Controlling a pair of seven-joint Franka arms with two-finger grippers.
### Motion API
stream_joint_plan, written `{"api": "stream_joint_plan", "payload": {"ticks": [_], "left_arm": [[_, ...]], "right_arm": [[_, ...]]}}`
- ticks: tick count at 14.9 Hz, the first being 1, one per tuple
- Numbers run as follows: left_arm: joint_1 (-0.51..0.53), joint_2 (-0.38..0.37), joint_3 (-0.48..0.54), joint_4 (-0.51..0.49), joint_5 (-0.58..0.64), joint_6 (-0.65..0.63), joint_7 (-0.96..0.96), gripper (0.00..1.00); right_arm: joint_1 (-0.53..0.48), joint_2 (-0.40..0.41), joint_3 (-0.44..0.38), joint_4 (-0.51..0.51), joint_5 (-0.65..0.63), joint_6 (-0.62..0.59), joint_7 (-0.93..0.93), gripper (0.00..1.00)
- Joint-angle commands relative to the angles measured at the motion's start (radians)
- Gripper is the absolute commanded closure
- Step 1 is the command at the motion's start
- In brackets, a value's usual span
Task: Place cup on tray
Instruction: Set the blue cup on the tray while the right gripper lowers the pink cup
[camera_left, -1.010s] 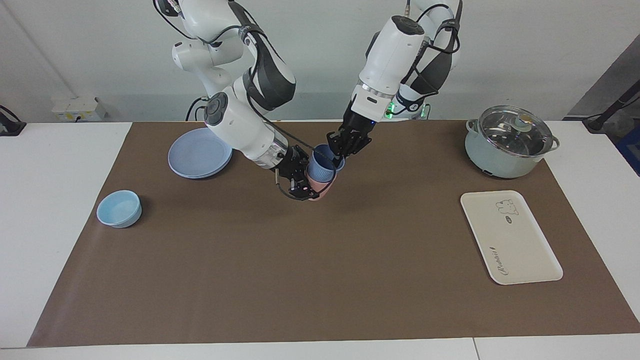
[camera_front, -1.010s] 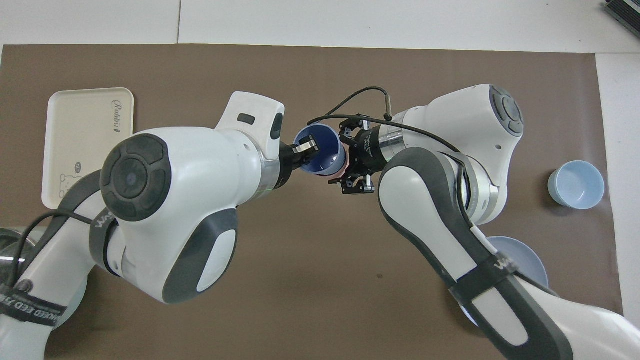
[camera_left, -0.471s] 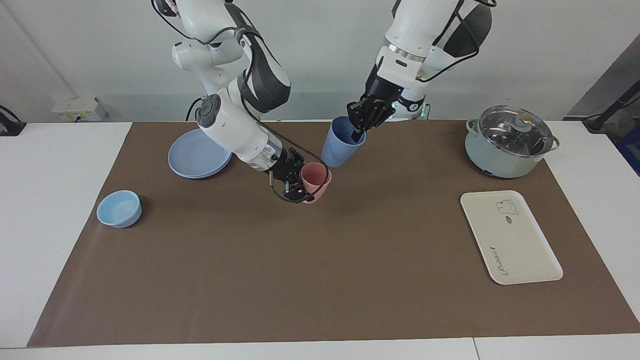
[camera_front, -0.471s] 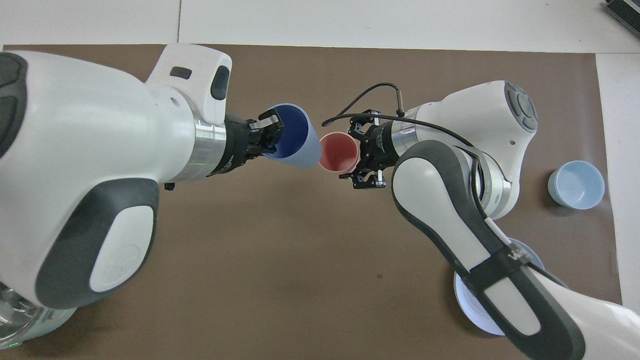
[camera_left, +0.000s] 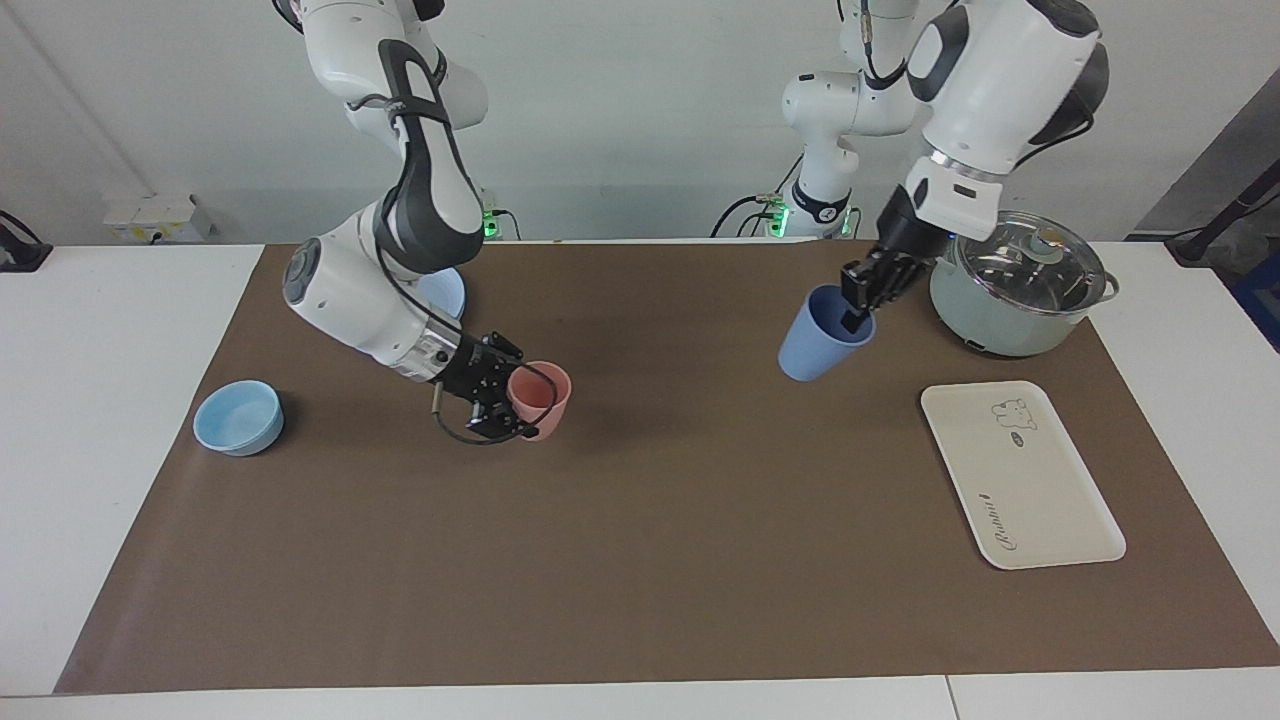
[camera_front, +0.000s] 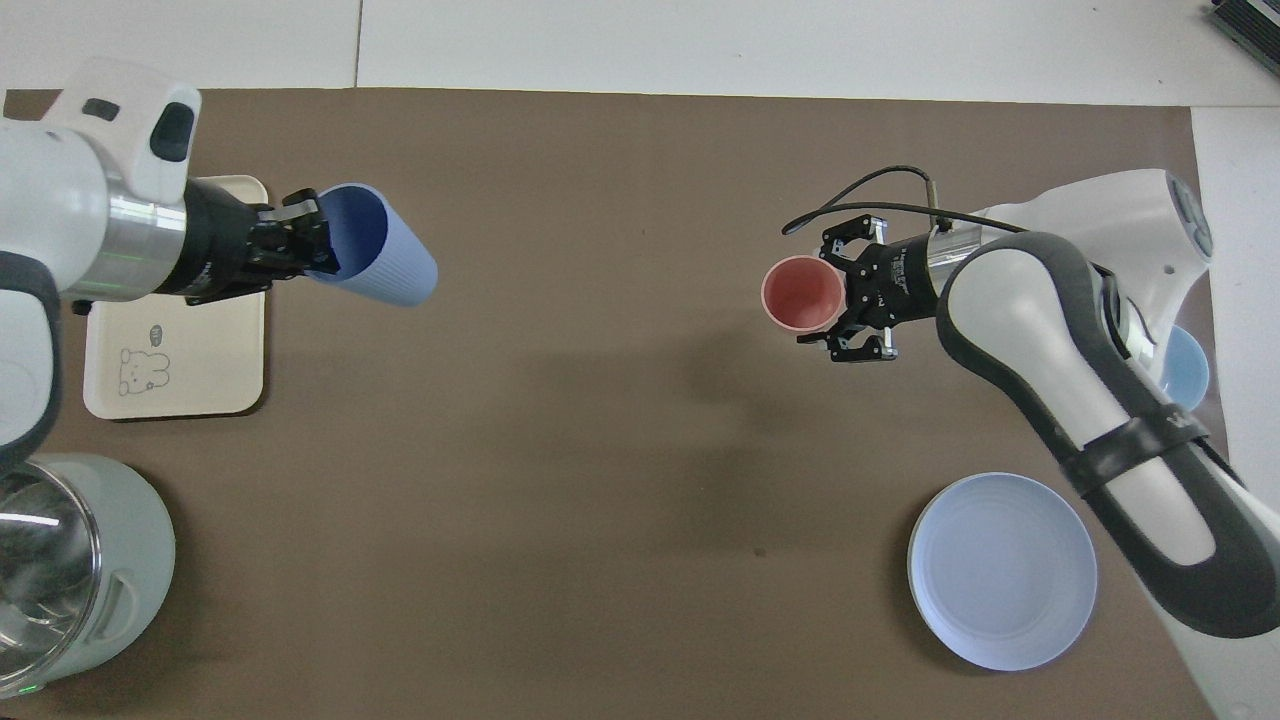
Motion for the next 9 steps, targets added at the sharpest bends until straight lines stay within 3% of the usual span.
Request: {"api": "stream_joint_plan", "payload": {"ticks": [1, 6, 9], "left_arm": [[0.134, -0.033, -0.013, -0.147, -0.005, 0.109, 0.191, 1.00], [0.353, 0.115, -0.013, -0.158, -0.005, 0.236, 0.550, 1.00], [0.418, 0.161, -0.013, -0.208, -0.005, 0.350, 0.659, 1.00]], "right_arm": [[-0.130, -0.011, 0.013, -0.033, 0.035, -0.062, -0.143, 1.00], [-0.295, 0.064, 0.013, -0.004, 0.047, -0.148, -0.330, 1.00], [-0.381, 0.156, 0.013, 0.082, 0.044, -0.232, -0.413, 1.00]]}}
